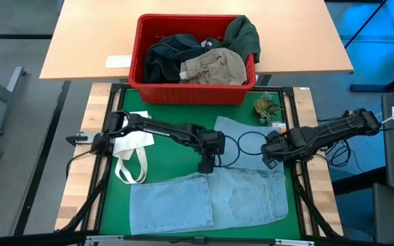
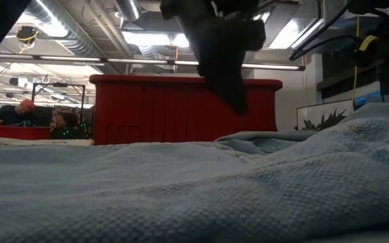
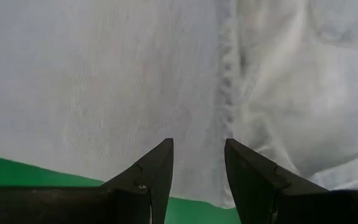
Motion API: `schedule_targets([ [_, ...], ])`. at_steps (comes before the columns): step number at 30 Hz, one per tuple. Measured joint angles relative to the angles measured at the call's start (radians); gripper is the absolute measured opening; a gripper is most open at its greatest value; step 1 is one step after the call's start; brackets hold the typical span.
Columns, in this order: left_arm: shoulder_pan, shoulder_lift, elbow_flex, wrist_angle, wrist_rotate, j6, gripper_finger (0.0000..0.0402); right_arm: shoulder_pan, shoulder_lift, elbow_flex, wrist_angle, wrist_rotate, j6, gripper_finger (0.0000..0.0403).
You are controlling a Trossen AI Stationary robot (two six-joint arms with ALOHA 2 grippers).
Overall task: Fold Laundry from Bin
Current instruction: Fold the light blue jeans
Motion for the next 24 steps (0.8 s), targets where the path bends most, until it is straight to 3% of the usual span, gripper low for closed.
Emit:
schedule_targets([
  [8, -0.002, 0.065, 0.0, 0.001, 0.003, 0.001, 0.0139, 0.0, 0.0, 0.0, -0.001, -0.022, -0.03, 0.0116],
  [14, -0.001, 0.065, 0.0, 0.008, 0.003, 0.001, 0.0139, 0.0, 0.0, 0.032, -0.067, -0.094, -0.03, 0.0137],
  [19, -0.005, 0.065, 0.0, 0.015, 0.01, 0.001, 0.0139, 0.0, 0.0, 0.13, -0.106, -0.017, -0.031, 0.0138],
  [24, -0.018, 0.065, 0.0, 0.028, 0.01, 0.001, 0.0139, 0.001, 0.0, 0.161, 0.073, 0.061, -0.104, 0.0138],
])
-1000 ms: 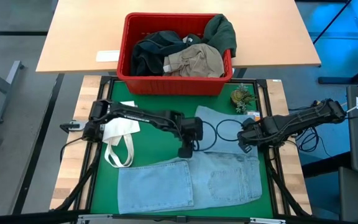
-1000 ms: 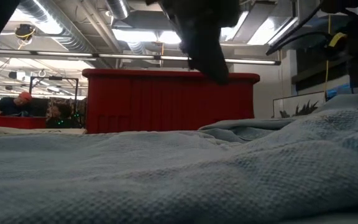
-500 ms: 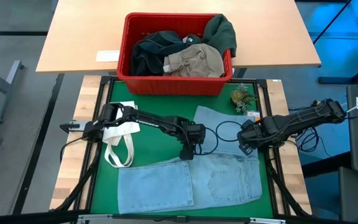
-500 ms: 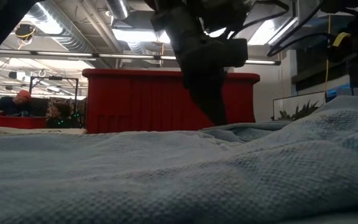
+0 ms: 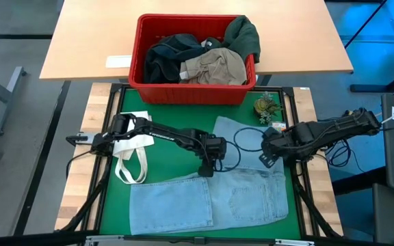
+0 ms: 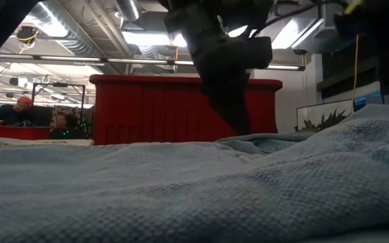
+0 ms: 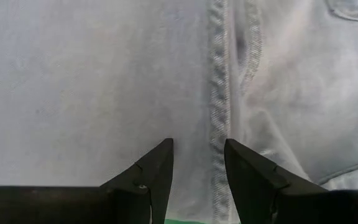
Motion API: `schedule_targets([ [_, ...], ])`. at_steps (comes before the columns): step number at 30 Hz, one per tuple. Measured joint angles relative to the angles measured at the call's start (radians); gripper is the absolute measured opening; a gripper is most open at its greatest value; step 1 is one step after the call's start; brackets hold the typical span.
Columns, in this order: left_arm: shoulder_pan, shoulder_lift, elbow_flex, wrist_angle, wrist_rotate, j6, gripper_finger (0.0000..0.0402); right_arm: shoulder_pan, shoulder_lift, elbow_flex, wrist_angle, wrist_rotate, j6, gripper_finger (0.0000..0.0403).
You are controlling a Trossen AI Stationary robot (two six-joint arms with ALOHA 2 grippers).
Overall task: Fold Laundry from Bin
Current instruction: Fold the light blue jeans
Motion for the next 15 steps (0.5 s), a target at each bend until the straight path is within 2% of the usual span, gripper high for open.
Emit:
schedule_targets([
  [4, -0.012, 0.0, 0.0, 0.01, 0.002, 0.0, 0.0139, 0.0, 0.015, -0.048, 0.138, -0.027, -0.053, 0.0138],
  [12, -0.015, 0.0, 0.0, 0.008, 0.002, -0.001, 0.0139, 0.0, 0.058, -0.187, 0.148, -0.138, -0.057, 0.0138],
  [15, -0.015, 0.0, 0.0, 0.009, 0.001, -0.001, 0.0139, 0.0, 0.059, -0.228, 0.153, -0.15, -0.057, 0.0138],
])
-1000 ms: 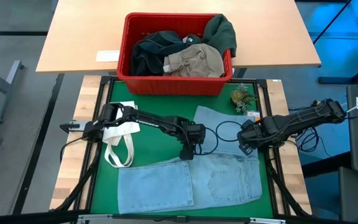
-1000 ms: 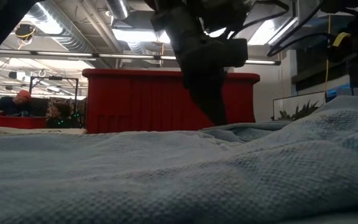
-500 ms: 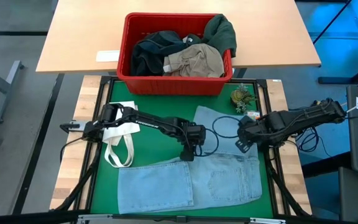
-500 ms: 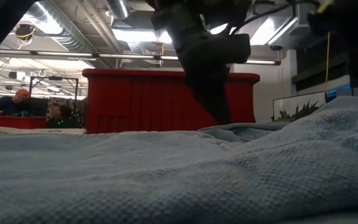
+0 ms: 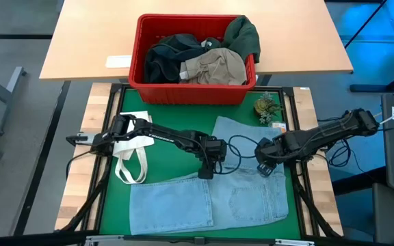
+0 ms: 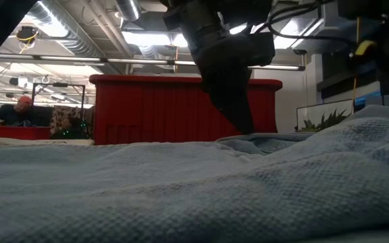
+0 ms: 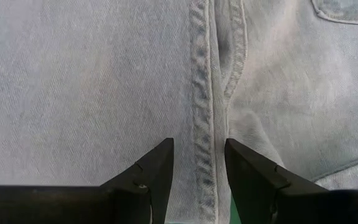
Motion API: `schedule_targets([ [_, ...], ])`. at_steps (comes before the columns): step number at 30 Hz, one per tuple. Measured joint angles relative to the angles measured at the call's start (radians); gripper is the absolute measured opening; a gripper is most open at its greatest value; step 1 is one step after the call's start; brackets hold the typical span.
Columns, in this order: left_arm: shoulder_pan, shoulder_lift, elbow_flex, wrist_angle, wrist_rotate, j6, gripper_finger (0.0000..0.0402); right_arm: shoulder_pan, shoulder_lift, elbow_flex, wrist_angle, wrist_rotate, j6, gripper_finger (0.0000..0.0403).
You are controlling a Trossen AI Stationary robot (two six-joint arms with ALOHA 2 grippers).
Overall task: Fold Laundry from Bin
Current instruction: Fold the light blue jeans
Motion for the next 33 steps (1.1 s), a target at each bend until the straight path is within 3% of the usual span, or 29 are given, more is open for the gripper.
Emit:
schedule_targets([
  [22, -0.013, 0.095, 0.003, 0.026, 0.001, -0.001, 0.0139, -0.001, 0.0, -0.105, 0.039, -0.01, 0.004, 0.0138],
  [29, 0.002, 0.066, 0.078, -0.07, 0.001, -0.043, 0.0139, -0.001, -0.003, -0.007, -0.008, -0.052, -0.048, 0.0138],
  [33, 0.018, 0.051, 0.144, -0.1, 0.002, -0.043, 0.0139, -0.001, -0.003, 0.112, -0.077, 0.001, -0.093, 0.0138],
])
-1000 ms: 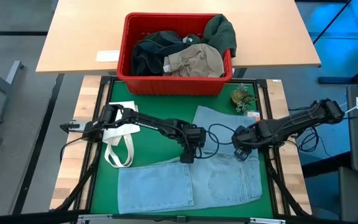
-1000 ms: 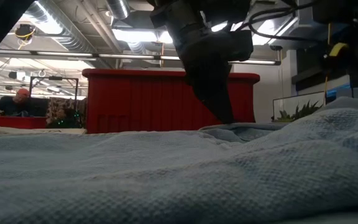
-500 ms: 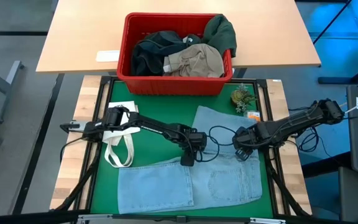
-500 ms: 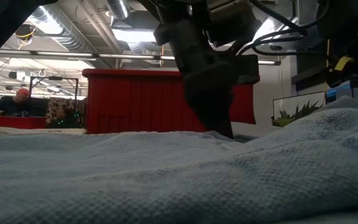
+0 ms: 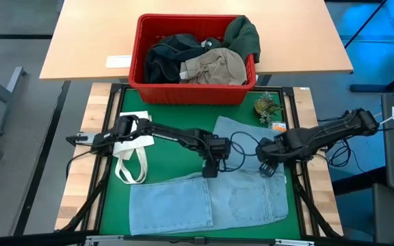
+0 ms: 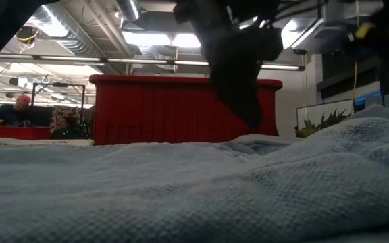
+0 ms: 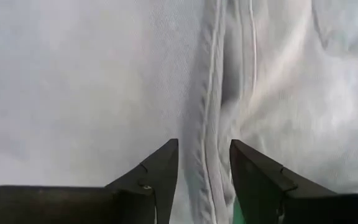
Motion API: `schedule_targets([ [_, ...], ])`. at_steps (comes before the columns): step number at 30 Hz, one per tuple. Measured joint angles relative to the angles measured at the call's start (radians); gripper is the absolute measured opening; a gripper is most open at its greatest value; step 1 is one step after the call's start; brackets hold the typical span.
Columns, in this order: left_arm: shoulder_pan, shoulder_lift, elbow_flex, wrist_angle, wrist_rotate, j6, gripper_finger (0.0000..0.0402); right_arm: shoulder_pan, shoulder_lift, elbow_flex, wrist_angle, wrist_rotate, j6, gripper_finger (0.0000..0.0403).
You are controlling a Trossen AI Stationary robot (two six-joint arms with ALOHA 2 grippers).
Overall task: Fold Laundry from Bin
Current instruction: Fold the light blue jeans
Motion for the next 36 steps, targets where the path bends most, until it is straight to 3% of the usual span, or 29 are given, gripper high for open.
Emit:
schedule_targets([
  [10, 0.104, -0.021, 0.084, 0.011, -0.032, 0.019, 0.0139, -0.001, 0.0, 0.175, -0.124, 0.356, -0.073, 0.0138],
  [18, 0.233, -0.018, 0.063, 0.151, -0.035, -0.016, 0.0139, -0.135, 0.003, 0.118, -0.134, 0.368, -0.153, 0.0138],
  [27, 0.285, -0.017, -0.075, 0.383, -0.036, -0.075, 0.0139, -0.322, 0.003, 0.026, -0.131, 0.357, -0.164, 0.0138],
  [36, 0.298, -0.016, -0.25, 0.554, -0.169, -0.074, 0.0139, -0.402, 0.006, -0.105, -0.092, 0.362, -0.232, 0.0138],
])
